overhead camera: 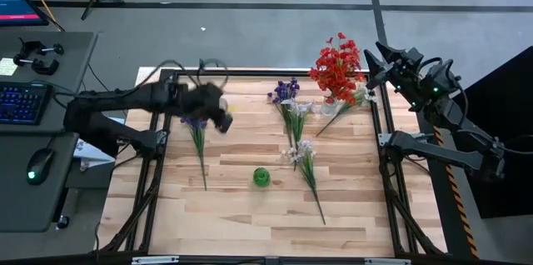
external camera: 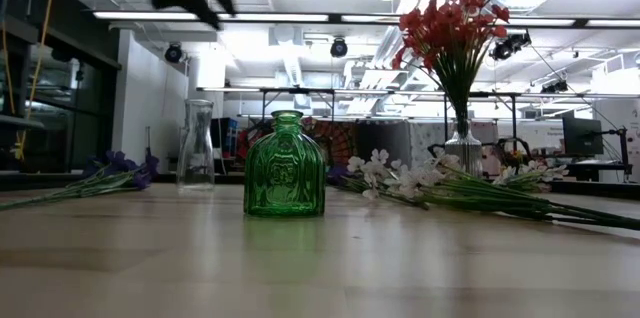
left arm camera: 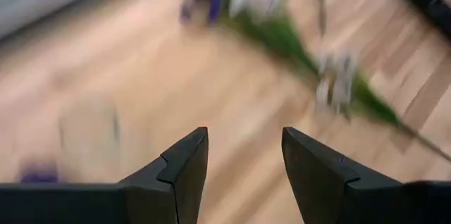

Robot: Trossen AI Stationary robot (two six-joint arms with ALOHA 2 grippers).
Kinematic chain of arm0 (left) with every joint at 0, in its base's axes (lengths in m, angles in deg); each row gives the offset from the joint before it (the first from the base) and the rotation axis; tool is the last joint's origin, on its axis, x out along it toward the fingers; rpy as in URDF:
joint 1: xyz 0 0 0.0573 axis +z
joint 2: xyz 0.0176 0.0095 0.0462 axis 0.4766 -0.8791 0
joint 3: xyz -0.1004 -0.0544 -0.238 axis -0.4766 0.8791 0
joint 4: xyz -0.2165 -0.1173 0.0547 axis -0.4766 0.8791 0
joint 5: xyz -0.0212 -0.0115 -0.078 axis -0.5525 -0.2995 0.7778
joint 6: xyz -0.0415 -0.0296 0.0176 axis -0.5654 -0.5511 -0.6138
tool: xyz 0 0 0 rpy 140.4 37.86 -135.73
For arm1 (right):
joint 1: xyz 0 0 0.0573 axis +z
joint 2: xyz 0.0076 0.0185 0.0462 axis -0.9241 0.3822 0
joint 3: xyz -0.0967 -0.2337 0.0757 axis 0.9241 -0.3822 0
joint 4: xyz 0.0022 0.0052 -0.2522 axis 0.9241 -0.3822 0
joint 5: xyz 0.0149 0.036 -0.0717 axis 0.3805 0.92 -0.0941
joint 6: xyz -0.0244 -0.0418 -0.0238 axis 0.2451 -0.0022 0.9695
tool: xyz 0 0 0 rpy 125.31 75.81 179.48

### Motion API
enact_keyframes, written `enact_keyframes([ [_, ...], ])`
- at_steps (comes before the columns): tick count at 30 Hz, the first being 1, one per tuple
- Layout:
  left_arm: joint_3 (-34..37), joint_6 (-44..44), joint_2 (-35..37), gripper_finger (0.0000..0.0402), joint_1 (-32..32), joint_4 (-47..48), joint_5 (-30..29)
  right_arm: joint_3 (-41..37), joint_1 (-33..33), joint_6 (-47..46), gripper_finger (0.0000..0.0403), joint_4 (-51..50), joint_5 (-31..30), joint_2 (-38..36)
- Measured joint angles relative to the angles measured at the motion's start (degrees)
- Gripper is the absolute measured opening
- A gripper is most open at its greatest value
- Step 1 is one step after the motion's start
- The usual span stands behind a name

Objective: Sort flowers into vase by color
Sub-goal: Put the left violet flowers into the top left transparent flower vase

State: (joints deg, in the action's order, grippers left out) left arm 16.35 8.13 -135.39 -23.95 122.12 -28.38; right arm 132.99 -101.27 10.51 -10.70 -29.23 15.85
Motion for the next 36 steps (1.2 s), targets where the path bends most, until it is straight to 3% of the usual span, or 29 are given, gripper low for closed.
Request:
enact_keyframes([
  [7,2.21,-35.37,0.11,0.017,-10.55,17.14,-3.65,0.0,0.0,-0.35,0.0236,-0.42,-3.64,-0.3],
  [9,5.71,-43.81,0.21,0.017,-11.95,18.85,-0.87,0.0,0.0,-0.33,0.0236,-1.25,-3.86,-0.26],
  [13,15.52,-51.63,0.24,0.017,-12.98,13.29,6.99,0.0,0.0,-0.52,0.0236,-3.67,-3.88,-0.26],
  [17,24.16,-53.59,0.26,0.017,-11.23,3.1,11.2,0.0,0.0,-0.65,0.0236,-5.07,-3.9,-0.2],
  [22,30.97,-56.93,0.03,0.017,-8.72,2.92,15.21,0.0,0.0,-0.77,0.0236,-5.22,-3.92,-0.22],
  [36,38.57,-55.9,0.0,0.017,-1.23,-5.99,10.8,0.0,0.0,-0.79,0.0236,-6.36,-3.94,0.89],
])
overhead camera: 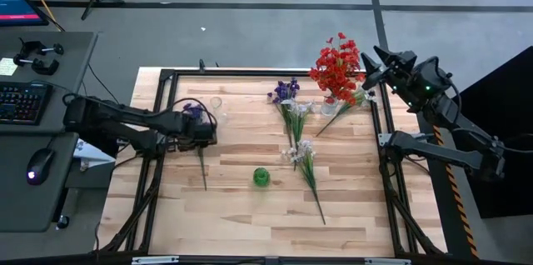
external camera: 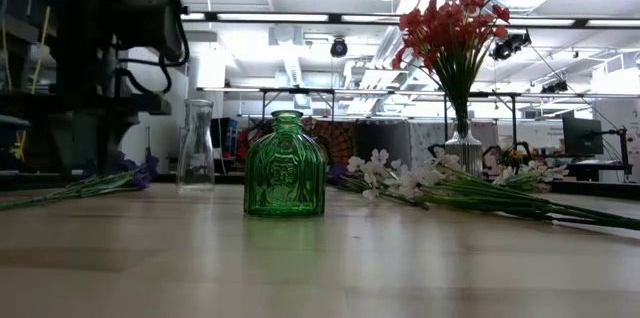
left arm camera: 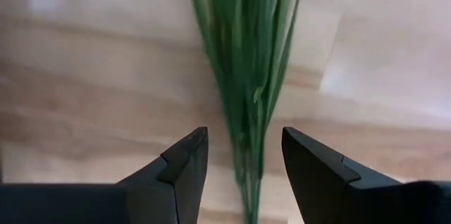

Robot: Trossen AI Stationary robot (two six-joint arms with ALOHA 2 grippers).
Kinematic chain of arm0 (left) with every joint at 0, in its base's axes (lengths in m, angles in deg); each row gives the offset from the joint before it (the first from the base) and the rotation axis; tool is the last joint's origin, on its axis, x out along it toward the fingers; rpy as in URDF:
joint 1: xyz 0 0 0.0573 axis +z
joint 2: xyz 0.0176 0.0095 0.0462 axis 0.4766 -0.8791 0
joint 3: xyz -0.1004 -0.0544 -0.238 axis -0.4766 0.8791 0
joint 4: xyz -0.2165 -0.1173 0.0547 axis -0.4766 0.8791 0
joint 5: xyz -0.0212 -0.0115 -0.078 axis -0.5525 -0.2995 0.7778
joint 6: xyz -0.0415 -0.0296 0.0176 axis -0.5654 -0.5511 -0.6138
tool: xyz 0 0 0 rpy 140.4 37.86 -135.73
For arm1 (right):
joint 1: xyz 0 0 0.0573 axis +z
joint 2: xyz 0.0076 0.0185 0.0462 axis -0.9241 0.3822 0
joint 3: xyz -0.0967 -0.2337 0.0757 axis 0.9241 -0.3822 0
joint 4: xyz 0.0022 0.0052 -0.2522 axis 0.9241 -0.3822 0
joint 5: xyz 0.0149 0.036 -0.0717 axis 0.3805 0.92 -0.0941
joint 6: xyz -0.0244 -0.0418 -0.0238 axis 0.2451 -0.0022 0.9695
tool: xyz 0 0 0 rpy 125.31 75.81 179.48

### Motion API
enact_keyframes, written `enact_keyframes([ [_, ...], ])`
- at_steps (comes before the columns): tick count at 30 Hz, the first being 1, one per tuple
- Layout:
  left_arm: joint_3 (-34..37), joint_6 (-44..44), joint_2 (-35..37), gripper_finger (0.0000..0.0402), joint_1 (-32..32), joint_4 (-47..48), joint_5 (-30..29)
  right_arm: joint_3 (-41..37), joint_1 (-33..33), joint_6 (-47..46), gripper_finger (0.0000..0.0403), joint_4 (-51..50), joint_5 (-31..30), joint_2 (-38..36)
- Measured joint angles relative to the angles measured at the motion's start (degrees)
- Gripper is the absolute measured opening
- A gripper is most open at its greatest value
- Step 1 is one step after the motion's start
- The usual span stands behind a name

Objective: Sort flowers into vase by color
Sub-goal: Put the left violet flowers into the top left transparent flower vase

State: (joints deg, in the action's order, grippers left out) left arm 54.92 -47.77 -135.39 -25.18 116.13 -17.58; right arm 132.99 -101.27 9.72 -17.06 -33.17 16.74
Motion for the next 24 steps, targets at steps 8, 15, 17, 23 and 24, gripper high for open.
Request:
enact_keyframes([
  [8,-0.01,5.22,-1.3,0.017,4.31,-0.53,-0.26,0.0,0.0,-0.02,0.0236,-0.24,0.0,0.74],
  [15,-0.03,10.89,-6.1,0.017,5.86,-7.61,4.09,0.0,-0.01,0.0,0.0236,-0.26,0.0,1.64],
  [17,-0.06,10.93,-7.81,0.017,5.65,-7.03,4.25,0.0,0.0,-0.01,0.0236,-0.25,0.01,1.86],
  [23,-0.32,10.94,-9.75,0.017,5.64,-7.42,4.63,0.0,0.0,0.0,0.0236,-0.53,0.0,1.9],
  [24,-0.32,10.94,-9.77,0.017,5.64,-7.4,4.5,0.0,-0.02,0.0,0.0236,-0.56,0.0,1.9],
])
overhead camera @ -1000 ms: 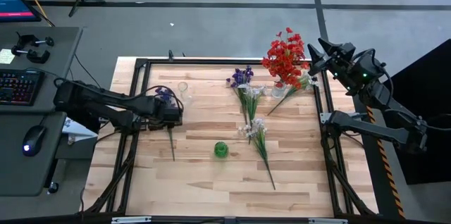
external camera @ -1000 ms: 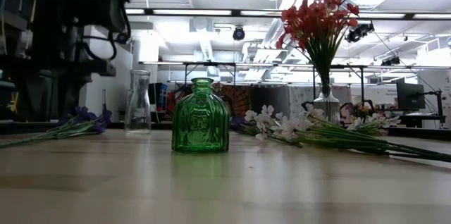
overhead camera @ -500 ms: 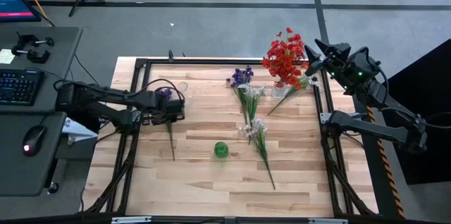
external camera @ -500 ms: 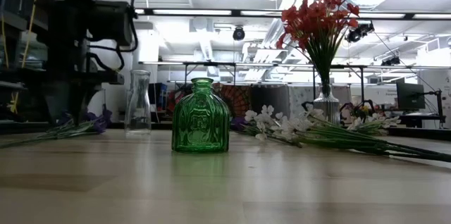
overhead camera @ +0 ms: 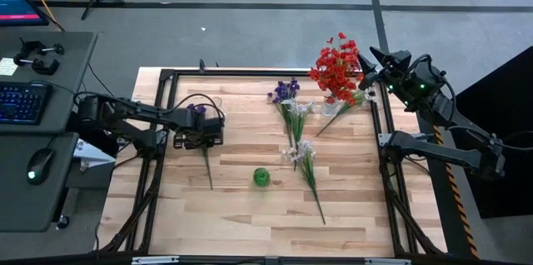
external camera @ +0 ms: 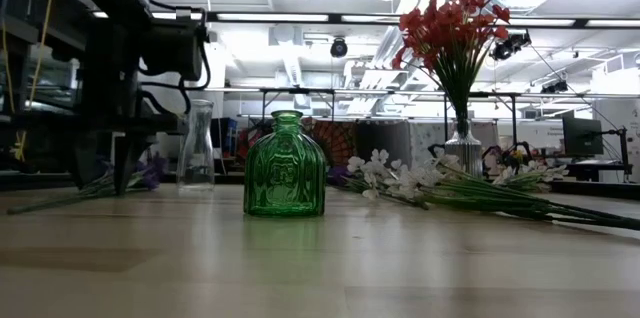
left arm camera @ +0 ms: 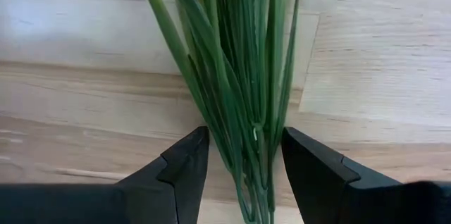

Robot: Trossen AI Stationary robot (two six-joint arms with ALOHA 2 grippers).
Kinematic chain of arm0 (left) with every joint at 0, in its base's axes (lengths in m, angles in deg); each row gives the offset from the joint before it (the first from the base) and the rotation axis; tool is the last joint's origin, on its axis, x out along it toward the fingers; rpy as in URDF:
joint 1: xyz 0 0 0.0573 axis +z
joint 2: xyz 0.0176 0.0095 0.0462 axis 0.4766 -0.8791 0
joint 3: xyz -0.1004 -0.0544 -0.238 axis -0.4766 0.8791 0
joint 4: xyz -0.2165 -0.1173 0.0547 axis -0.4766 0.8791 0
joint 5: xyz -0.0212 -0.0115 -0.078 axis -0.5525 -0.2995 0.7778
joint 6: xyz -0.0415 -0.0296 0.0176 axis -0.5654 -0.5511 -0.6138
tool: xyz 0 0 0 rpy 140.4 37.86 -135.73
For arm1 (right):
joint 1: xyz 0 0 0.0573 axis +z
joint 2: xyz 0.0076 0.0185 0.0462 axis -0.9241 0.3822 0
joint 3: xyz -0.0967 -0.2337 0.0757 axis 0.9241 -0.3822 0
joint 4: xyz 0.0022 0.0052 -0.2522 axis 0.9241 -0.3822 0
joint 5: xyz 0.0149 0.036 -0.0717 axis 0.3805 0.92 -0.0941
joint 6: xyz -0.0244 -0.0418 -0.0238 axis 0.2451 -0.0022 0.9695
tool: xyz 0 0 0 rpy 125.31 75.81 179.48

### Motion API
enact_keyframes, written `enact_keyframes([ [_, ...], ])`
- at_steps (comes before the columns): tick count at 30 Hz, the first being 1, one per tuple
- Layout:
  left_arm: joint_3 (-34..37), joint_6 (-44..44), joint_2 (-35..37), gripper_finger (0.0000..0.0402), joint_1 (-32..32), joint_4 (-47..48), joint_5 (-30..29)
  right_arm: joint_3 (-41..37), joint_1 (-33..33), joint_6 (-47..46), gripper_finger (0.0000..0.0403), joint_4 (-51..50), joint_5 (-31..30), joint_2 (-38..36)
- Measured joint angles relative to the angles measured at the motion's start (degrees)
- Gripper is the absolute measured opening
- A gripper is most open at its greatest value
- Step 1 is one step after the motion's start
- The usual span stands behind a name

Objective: Sort flowers into vase by color
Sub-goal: Put the left violet flowers into the top left transparent flower vase

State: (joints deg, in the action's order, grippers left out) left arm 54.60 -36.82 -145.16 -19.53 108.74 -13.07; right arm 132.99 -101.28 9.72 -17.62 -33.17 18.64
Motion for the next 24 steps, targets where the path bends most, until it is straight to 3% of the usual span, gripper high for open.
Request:
enact_keyframes([
  [8,0.11,0.09,-0.09,0.015,0.0,0.11,-1.02,0.0,0.0,0.0,0.0236,-0.01,0.0,0.0],
  [15,0.3,3.75,1.51,0.0018,0.0,0.29,-1.48,0.0,0.0,0.0,0.0236,-0.01,0.02,0.0],
  [18,0.0,4.07,5.66,0.0014,-0.32,3.19,-1.78,0.0,-0.01,0.0,0.0236,-0.01,0.02,-0.03],
  [24,-6.76,3.26,19.5,0.0005,-3.6,19.69,-5.87,0.0,0.01,-0.07,0.0236,-0.2,0.01,-0.04],
])
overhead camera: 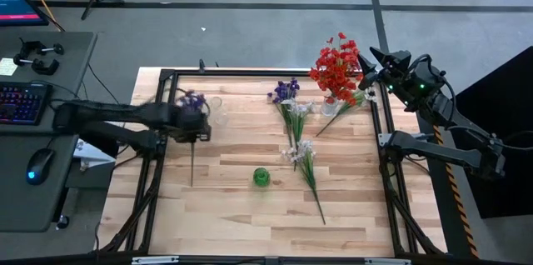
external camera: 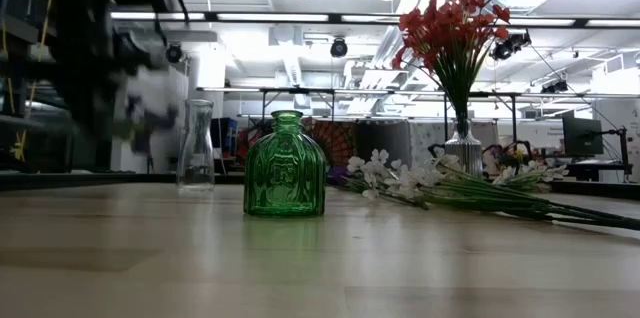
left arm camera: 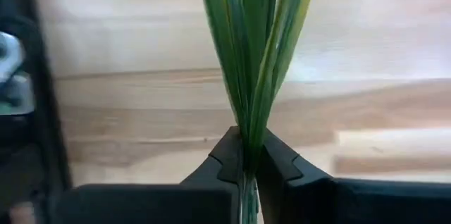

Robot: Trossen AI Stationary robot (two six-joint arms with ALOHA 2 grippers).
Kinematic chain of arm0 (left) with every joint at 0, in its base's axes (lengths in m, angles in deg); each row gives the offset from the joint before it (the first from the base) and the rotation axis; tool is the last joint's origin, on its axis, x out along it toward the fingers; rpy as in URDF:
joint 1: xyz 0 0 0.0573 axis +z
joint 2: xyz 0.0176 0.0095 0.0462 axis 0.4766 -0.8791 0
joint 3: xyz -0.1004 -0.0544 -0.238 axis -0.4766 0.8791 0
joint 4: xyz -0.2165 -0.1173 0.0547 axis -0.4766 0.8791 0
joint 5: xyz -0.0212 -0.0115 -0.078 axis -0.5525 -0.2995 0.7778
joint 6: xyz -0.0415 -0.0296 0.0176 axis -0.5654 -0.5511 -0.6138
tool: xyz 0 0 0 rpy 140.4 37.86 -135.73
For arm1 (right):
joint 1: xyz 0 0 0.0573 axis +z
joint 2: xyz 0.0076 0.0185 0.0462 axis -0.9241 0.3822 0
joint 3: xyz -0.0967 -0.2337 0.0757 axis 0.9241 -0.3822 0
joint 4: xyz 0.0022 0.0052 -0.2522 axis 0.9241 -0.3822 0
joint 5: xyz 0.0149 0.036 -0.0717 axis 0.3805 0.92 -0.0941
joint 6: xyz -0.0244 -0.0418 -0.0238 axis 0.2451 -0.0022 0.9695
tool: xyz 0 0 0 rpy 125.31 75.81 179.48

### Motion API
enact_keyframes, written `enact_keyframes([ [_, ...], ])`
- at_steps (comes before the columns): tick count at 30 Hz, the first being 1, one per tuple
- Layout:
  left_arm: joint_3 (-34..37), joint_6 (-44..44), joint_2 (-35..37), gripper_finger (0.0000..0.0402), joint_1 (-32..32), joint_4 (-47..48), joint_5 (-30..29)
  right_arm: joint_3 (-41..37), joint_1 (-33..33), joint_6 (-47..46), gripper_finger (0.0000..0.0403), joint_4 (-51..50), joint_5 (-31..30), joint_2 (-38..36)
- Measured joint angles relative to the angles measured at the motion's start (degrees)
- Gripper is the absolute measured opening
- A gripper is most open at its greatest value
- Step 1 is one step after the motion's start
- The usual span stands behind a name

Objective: Sort flowers into vase by color
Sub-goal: Put the left violet flowers into the top left transparent flower vase

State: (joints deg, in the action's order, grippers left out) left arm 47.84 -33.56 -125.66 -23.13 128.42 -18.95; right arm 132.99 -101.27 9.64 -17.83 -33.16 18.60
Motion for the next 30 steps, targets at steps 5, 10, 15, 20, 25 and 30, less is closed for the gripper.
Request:
enact_keyframes([
  [5,-8.18,-3.55,9.54,0.0002,-2.36,5.13,-13.3,-0.02,0.0,-0.1,0.0236,0.0,-0.01,0.02],
  [10,-17.22,11.11,11.37,0.0001,-0.4,-3.41,-35.07,-0.02,0.01,-0.15,0.0236,0.12,0.01,0.02],
  [15,-25.89,42.32,5.2,0.0001,5.39,-18.16,-40.69,-0.02,0.0,-1.62,0.0236,0.17,0.01,0.02],
  [20,-32.23,67.45,-2.52,0.0,9.66,-30.59,-41.03,-0.02,-0.01,-1.61,0.0236,0.17,0.01,0.04],
  [25,-31.76,71.06,-5.13,0.0,10.06,-31.6,-39.05,-0.02,-0.01,-1.61,0.0236,0.05,0.0,0.02],
  [30,-24.91,65.6,-1.82,0.0,5.92,-34.25,-45.37,-0.02,-0.01,-1.54,0.0236,-0.29,-0.01,0.02],
])
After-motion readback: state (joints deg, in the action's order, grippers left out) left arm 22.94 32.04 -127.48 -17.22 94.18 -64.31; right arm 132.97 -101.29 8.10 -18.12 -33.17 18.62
